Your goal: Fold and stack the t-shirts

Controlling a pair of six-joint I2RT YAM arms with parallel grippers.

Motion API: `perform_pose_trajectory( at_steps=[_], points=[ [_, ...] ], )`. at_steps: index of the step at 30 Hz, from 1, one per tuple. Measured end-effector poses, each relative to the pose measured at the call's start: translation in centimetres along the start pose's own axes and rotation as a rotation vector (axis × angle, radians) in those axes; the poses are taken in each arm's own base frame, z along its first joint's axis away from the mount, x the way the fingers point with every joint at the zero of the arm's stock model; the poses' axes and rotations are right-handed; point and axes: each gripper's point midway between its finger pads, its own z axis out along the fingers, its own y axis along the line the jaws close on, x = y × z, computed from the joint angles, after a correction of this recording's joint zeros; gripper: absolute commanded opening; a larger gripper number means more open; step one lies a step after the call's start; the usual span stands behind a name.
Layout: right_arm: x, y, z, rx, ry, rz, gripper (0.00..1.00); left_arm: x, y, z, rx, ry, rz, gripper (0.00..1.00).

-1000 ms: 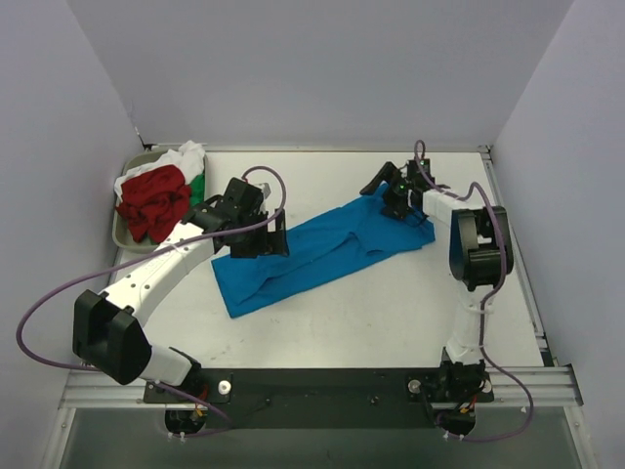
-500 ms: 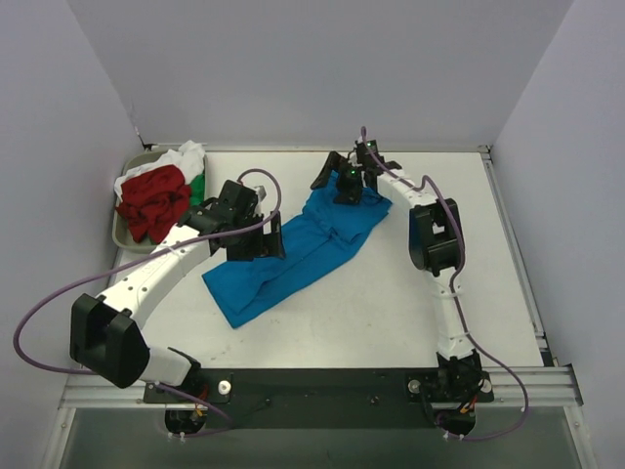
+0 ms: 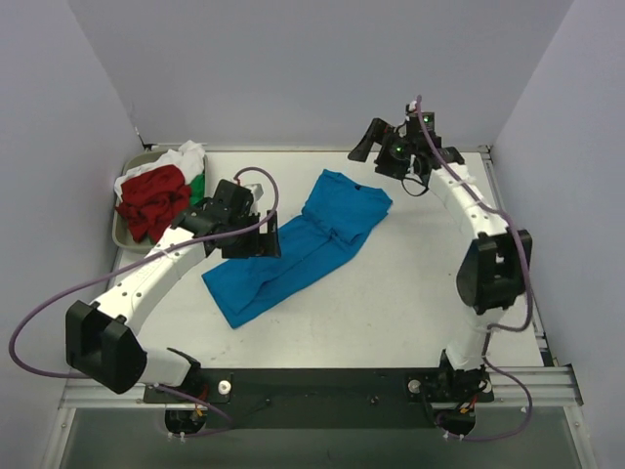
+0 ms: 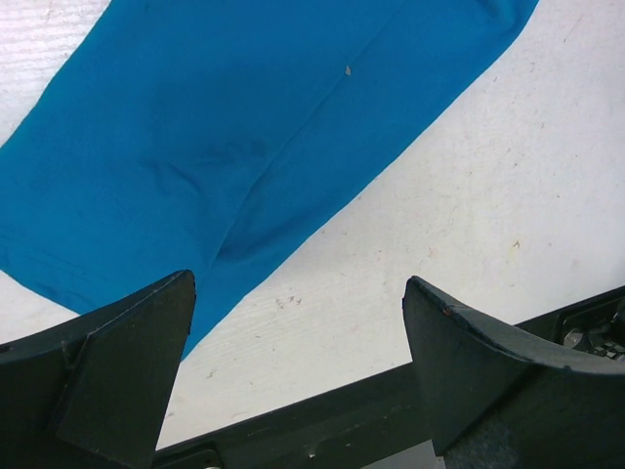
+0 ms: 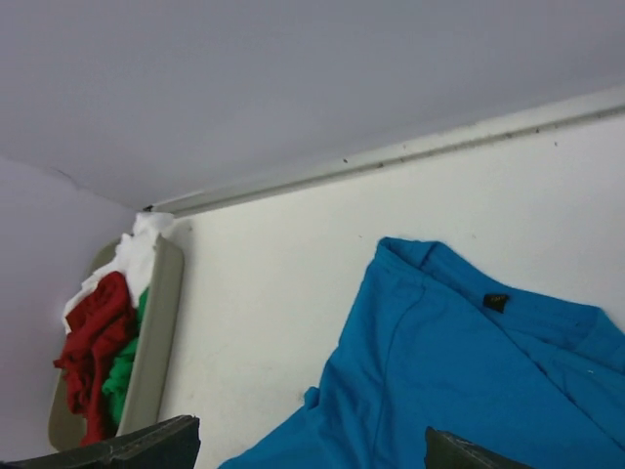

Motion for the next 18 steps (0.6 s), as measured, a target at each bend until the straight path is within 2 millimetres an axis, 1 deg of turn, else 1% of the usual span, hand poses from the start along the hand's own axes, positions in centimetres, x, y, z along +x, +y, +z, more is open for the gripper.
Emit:
perform_pose_trajectory(
  at_steps=[1,3,4,6,8,10,13,15,18],
  points=[
    [-0.3,1.0,-1.7,-0.011,-0.030,-0.019,1.00,0.0,0.0,-0.1,-0.001,0.000,0.003,0.97],
    [0.5,2.8,-4.8,-0.030,-0.062,-0.052,1.00,0.1,0.3,-0.4,-0.018,0.006,0.009,0.98],
    [1.6,3.5,-6.0,-0.042,-0.064,-0.065,1.00,0.2,0.6,-0.6,-0.038,0.016,0.015,0.97],
    [4.4,4.2,-8.0,-0.056,-0.052,-0.084,1.00,0.0,1.3,-0.8,-0.083,0.038,0.017,0.97],
    [7.7,4.3,-9.2,-0.065,-0.014,-0.096,1.00,-0.3,1.7,-0.4,-0.119,0.052,0.016,0.97],
    [10.6,3.7,-10.2,-0.057,0.019,-0.101,1.00,-0.1,2.3,0.4,-0.150,0.080,0.012,0.98],
    [13.8,2.6,-11.5,-0.034,0.049,-0.107,1.00,0.8,3.1,1.7,-0.184,0.130,0.006,0.98],
    [14.8,2.5,-12.6,-0.034,0.049,-0.117,1.00,1.6,3.7,2.7,-0.206,0.170,-0.008,0.98],
    [14.7,3.2,-14.4,-0.047,0.017,-0.137,1.00,3.4,4.6,4.4,-0.228,0.244,-0.039,0.97]
  ],
)
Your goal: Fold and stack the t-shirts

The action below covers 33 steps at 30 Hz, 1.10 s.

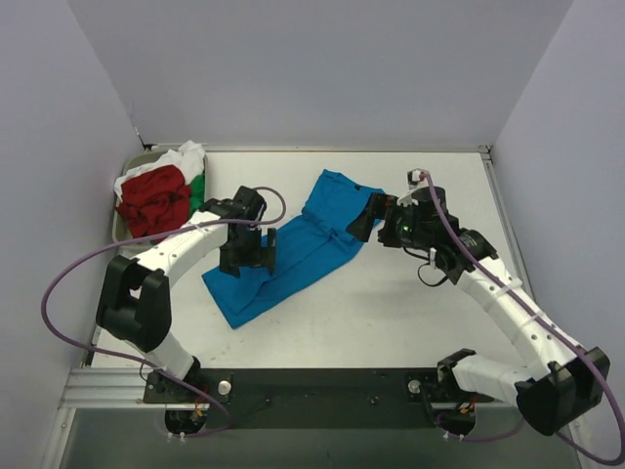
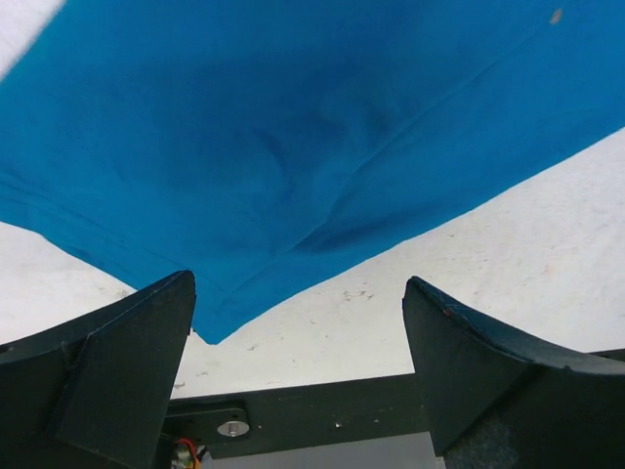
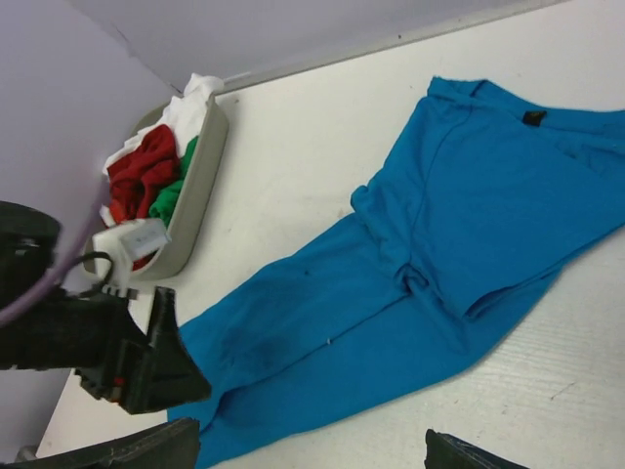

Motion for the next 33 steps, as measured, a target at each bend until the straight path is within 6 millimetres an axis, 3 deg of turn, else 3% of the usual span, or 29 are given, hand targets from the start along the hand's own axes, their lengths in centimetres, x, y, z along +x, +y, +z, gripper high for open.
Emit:
perform_pose_trajectory(
  at_steps=[5,9,20,27,30,33],
  points=[
    [-1.3,0.9,-3.1,-0.017,-0.090,-0.039,1.00,2.5,0.5,2.5,-0.006,0.106,-0.044,0.98],
    [-1.2,0.7,-4.6,-0.015,-0.119,-0.053,1.00,3.5,0.5,3.5,0.005,0.143,-0.071,0.97],
    [1.2,-1.1,-4.6,0.027,-0.075,-0.054,1.00,6.2,1.2,6.4,-0.021,0.221,-0.129,0.98],
    [1.4,-1.3,-5.1,0.029,-0.087,-0.056,1.00,7.0,1.0,6.5,0.011,0.230,-0.157,0.97],
    [1.5,-1.5,-5.2,0.036,-0.085,-0.059,1.00,8.0,0.4,6.6,0.026,0.225,-0.163,0.98],
    [1.6,-1.7,-5.3,0.045,-0.082,-0.065,1.00,10.2,-1.8,6.6,0.049,0.237,-0.128,0.97]
  ],
)
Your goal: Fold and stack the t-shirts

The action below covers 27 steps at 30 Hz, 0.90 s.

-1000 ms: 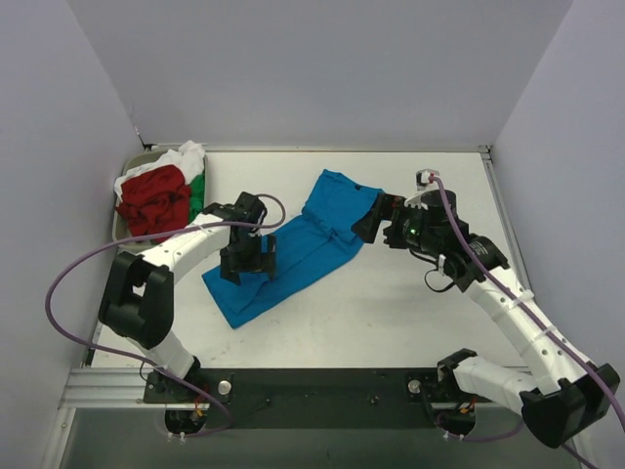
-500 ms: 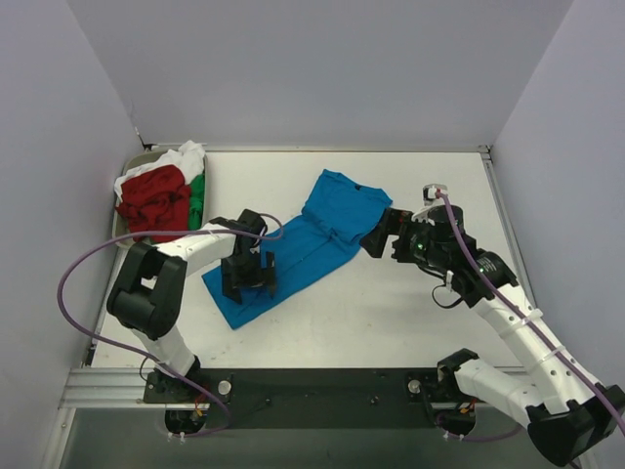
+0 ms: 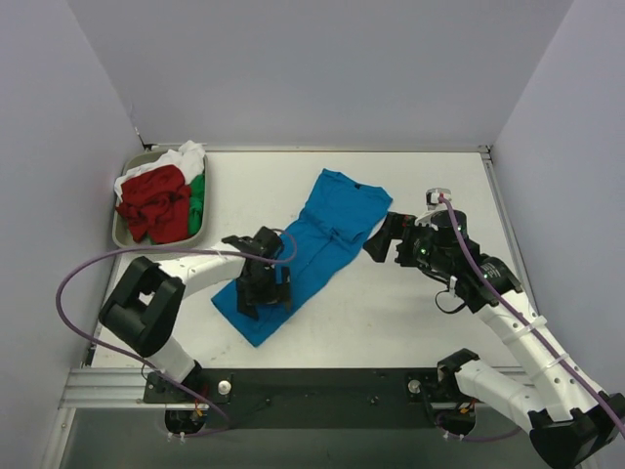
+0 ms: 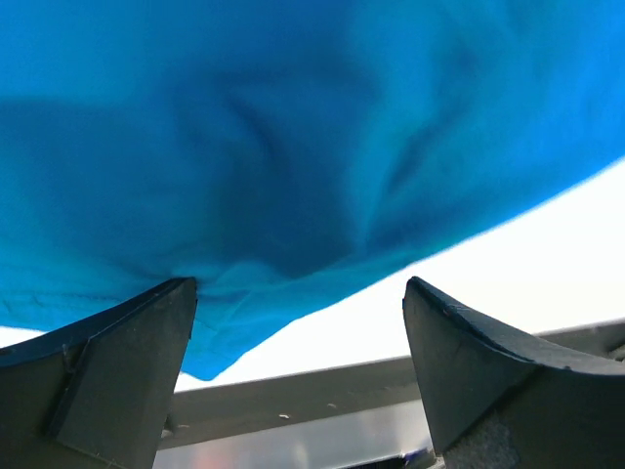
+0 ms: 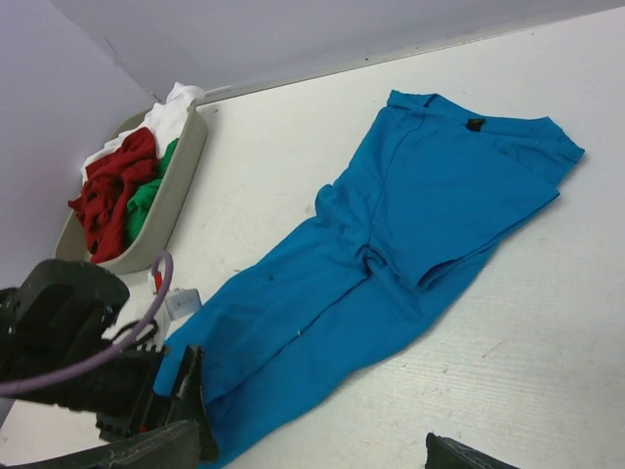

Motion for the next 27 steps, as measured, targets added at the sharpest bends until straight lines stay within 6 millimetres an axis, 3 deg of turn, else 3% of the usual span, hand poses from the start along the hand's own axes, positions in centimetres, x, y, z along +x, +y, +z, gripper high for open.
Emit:
perform_pose_trajectory(
  at_steps=[4,11,14,16,22,27],
  points=[
    [0.1,-0.3,0.0,0.012,0.003,-0.009,1.00,4.4,-4.2,0.9,0.048,0.050,0.072,0.97],
    [0.1,-1.2,-0.3,0.041,0.007,-0.001,1.00,14.7,-14.4,2.2,0.223,0.297,0.165,0.97],
    [-0.2,-1.7,-0.7,0.053,-0.006,0.002,1.00,17.4,-17.3,2.5,0.269,0.395,0.173,0.97],
    [-0.3,-2.0,-1.0,0.060,-0.012,0.003,1.00,18.4,-18.2,2.6,0.270,0.437,0.174,0.98],
    [-0.8,-3.7,-1.4,0.111,-0.029,0.024,1.00,18.3,-20.8,2.3,0.284,0.466,0.169,0.98],
    [-0.9,-5.5,-0.2,0.167,-0.008,0.064,1.00,17.6,-23.2,1.9,0.320,0.341,0.274,0.97]
  ],
)
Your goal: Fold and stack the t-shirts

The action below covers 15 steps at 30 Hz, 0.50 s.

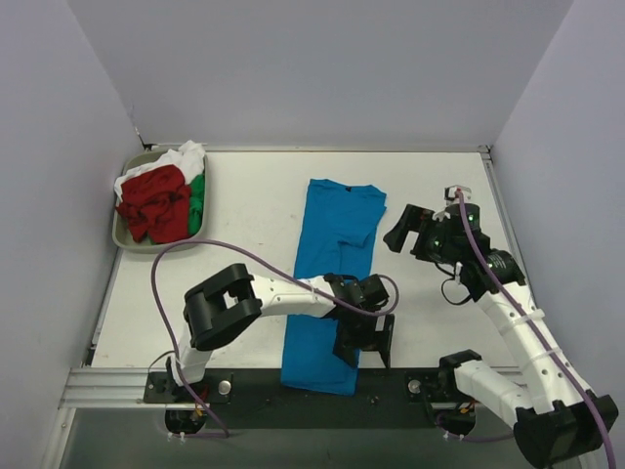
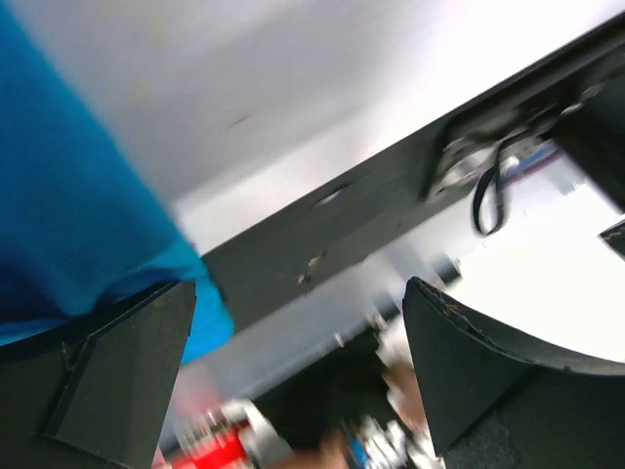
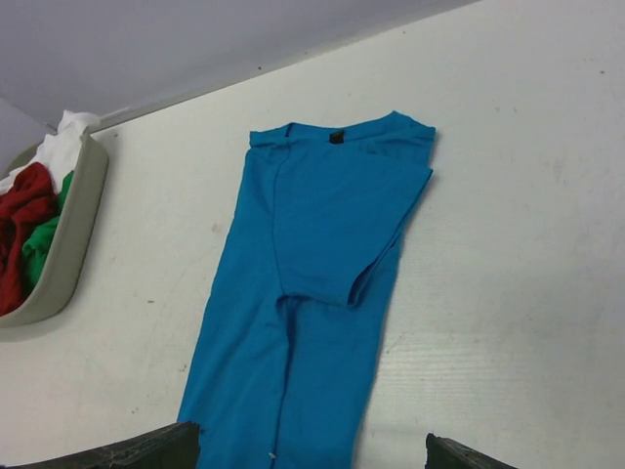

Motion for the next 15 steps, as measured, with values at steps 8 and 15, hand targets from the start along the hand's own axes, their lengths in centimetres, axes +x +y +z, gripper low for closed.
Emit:
perform_pose_trajectory(
  at_steps=[8,15],
  points=[
    [0.1,-0.1,4.2,0.020,0.078,0.052,1.00,-3.1,-6.2,-10.0,0.069,-0.330,0.164,0.97],
    [-2.4,2.1,8.9,-0.055,0.111,0.077,1.00,-3.0,-7.9,-23.5,0.177,-0.625,0.229,0.97]
  ],
)
